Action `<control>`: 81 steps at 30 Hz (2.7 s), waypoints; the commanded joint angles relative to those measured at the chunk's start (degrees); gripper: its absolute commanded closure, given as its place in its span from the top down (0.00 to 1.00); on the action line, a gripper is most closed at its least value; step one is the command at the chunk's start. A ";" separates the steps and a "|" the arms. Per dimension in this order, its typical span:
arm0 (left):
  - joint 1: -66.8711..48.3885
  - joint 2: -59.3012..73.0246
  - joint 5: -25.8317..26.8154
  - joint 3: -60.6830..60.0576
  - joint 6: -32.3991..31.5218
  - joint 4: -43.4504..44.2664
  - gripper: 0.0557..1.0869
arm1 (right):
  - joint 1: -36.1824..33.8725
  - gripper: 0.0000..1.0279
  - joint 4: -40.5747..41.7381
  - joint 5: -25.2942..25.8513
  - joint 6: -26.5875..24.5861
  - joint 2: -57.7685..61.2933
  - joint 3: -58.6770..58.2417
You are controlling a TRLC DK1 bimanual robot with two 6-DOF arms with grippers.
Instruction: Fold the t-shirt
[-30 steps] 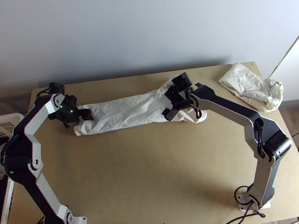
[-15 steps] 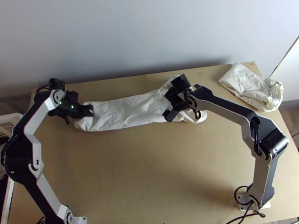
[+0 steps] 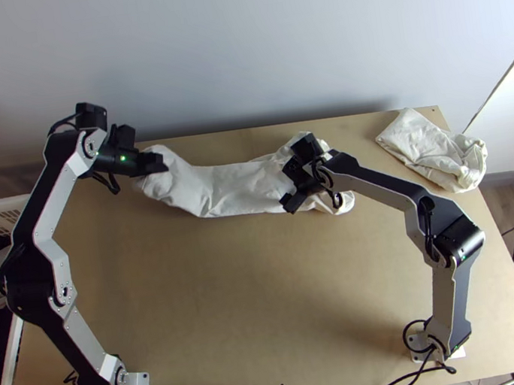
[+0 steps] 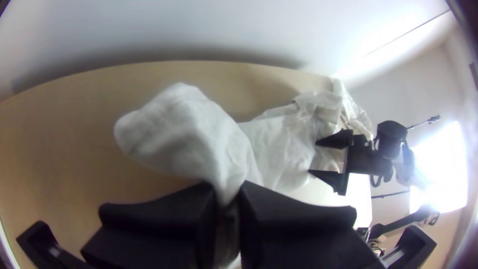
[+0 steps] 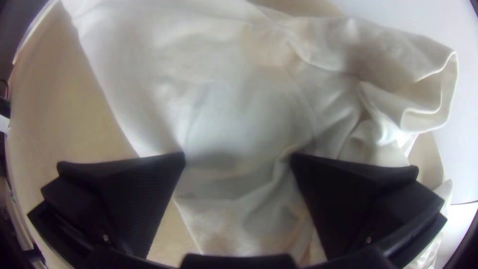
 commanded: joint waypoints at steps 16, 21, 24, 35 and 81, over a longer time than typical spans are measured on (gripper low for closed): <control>-10.53 -1.15 6.04 8.52 -5.72 6.04 0.04 | -6.73 0.96 -7.94 -1.37 0.46 -14.41 3.82; -14.13 -0.80 5.95 9.13 -8.44 10.61 0.03 | -10.16 0.96 -12.16 -1.98 0.81 -21.26 3.47; -16.33 0.08 5.95 9.13 -10.29 14.12 0.03 | -12.09 0.96 -14.44 -2.33 1.51 -25.04 3.12; -24.24 5.96 4.54 9.57 -13.98 28.19 0.03 | -14.99 0.96 -18.49 -2.25 3.62 -35.24 -1.54; -30.48 18.27 -5.04 18.27 -8.88 27.22 0.96 | -13.94 0.96 -19.54 -1.98 3.45 -40.24 -10.86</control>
